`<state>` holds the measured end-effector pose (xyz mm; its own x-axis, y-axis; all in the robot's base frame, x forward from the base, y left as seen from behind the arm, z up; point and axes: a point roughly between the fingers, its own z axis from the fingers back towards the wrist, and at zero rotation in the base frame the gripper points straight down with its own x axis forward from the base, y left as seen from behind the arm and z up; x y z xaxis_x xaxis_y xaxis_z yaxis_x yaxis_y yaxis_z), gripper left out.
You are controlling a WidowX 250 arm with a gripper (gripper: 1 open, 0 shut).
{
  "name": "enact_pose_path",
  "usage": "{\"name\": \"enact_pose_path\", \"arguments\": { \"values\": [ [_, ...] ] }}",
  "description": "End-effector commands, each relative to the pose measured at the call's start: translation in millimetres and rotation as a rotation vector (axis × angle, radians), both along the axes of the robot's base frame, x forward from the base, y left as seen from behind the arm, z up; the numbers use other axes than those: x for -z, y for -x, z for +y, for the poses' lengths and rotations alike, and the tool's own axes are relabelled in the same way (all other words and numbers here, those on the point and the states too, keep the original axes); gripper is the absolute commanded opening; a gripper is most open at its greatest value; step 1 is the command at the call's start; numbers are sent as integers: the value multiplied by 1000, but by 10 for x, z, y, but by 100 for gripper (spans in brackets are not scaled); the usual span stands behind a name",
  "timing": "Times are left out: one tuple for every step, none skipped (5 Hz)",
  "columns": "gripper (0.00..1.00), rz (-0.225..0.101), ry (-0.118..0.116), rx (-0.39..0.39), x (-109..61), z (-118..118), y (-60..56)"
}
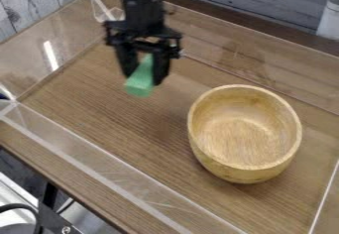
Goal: Put the green block in the brown bowl
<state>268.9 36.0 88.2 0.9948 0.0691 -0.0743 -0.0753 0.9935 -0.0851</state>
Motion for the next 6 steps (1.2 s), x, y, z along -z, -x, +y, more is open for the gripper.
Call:
{"name": "enact_pose_path", "arguments": {
  "values": [
    [0,-88,14,58,-261,-402,-164],
    [0,-89,27,126,-237,-816,-208],
    [0,-83,31,178,-162,-1176,-213],
    [0,-70,29,207,-47,-1435,-148],
    [0,-52,22,219,62,-1376,-75],
    [0,-50,20,201,93,-1254,-50]
  ]
}}
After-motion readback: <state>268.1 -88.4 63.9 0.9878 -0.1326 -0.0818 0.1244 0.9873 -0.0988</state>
